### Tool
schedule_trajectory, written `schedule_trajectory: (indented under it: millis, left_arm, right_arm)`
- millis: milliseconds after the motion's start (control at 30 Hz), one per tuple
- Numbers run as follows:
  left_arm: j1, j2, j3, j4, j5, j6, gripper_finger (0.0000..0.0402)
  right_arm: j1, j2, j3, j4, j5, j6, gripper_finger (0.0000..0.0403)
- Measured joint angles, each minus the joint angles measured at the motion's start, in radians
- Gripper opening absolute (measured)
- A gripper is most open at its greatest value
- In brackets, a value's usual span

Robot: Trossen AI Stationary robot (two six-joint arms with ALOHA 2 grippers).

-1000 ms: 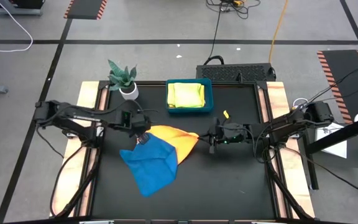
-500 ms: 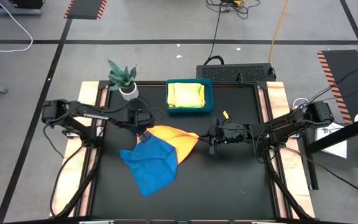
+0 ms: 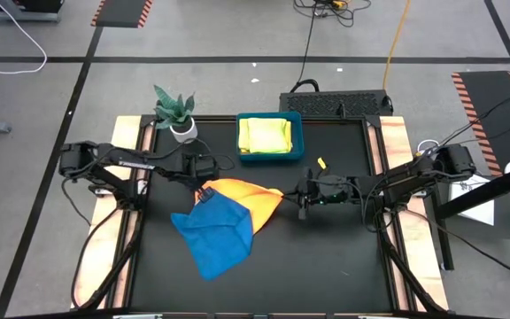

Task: Fold microfiber towels
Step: Fold the orange microfiber cloth

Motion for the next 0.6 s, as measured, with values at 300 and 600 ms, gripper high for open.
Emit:
schedule_trajectory:
  millis: [300,600]
  left_arm:
    - [-0.156,-0.263,0.177,-0.191,-0.095,0.005,0.0003]
    - [-0.420,-0.502,0.376,-0.218,-0.437,0.092,0.0001]
  right_arm:
    - [0.024,-0.170,0.001,0.035,0.001,-0.008,0.0000]
    - [0.089,-0.374,0.002,0.160,0.000,-0.103,0.0000]
